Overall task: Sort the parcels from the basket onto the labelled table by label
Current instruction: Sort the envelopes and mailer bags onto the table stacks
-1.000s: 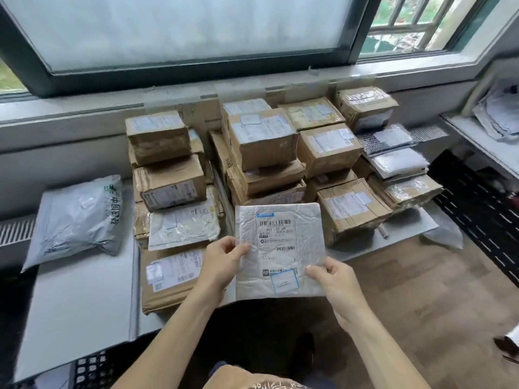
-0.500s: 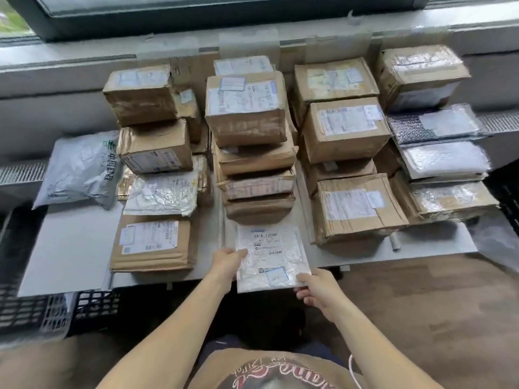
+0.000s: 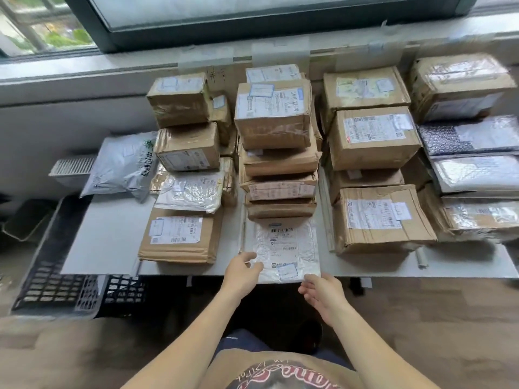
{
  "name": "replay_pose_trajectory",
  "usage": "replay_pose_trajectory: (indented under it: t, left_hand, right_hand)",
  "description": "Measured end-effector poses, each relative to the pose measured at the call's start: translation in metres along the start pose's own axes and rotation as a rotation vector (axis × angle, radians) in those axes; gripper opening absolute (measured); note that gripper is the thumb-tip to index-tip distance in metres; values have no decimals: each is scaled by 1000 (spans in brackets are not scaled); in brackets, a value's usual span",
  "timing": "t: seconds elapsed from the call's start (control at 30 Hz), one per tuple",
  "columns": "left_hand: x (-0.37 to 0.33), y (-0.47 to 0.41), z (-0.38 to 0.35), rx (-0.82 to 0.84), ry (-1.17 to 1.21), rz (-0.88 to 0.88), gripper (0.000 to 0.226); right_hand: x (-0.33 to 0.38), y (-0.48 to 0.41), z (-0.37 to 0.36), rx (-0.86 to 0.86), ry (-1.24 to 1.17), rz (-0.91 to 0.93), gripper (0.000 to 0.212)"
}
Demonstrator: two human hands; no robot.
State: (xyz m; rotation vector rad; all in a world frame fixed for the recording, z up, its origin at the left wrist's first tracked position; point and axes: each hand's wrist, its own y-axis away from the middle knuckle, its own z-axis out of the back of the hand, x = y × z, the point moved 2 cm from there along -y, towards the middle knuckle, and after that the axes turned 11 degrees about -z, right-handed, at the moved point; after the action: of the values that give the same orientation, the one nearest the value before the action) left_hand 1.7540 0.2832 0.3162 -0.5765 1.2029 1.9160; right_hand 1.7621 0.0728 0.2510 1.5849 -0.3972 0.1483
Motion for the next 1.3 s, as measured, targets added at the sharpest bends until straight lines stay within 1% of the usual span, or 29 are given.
replay_pose_trajectory:
  t: [0.1, 0.13, 0.17, 0.27, 0.33, 0.43, 0.5, 0.57, 0.67, 0.83, 0.93, 1.07, 1.2, 1.3]
  left_hand:
    - [-1, -5, 9, 33, 39, -30, 40]
    - [-2, -7, 14, 45, 48, -47, 39]
    - [-3, -9, 18, 55, 51, -67, 38]
    - [-4, -12, 36, 80, 64, -143, 34]
    - [0, -12, 50, 99, 86, -171, 32]
    - [14, -11, 71, 115, 138, -186, 30]
    - [25, -9, 86, 101, 189, -183, 23]
    - [37, -3, 100, 70, 238, -187, 16]
    - [48, 7, 122, 14, 308, -193, 16]
    - [65, 43, 160, -96, 382, -222, 15]
    - [83, 67, 188, -199, 385, -218, 12]
    - [121, 98, 222, -350, 375, -156, 13]
    - [153, 124, 252, -431, 375, -136, 12]
    - [182, 142, 273, -487, 410, -126, 13]
  right_hand:
    - [-7, 8, -5, -70, -76, 48, 12]
    - [-10, 10, -7, -106, -99, 56, 15]
    - [-14, 11, -9, -146, -122, 62, 23]
    - [-25, 17, -18, -247, -221, 82, 54]
    - [-34, 24, -27, -292, -233, 96, 62]
    - [-49, 36, -44, -378, -206, 137, 57]
    - [-55, 50, -60, -447, -176, 192, 46]
    - [-59, 67, -79, -469, -135, 250, 35]
    - [-60, 91, -113, -411, -28, 343, 28]
    - [-59, 127, -168, -253, 113, 522, 25]
    - [-65, 140, -202, -177, 161, 620, 20]
    - [-89, 161, -260, -72, 253, 745, 16]
    - [-123, 180, -327, 55, 353, 806, 19]
    - [-155, 190, -360, 132, 402, 795, 18]
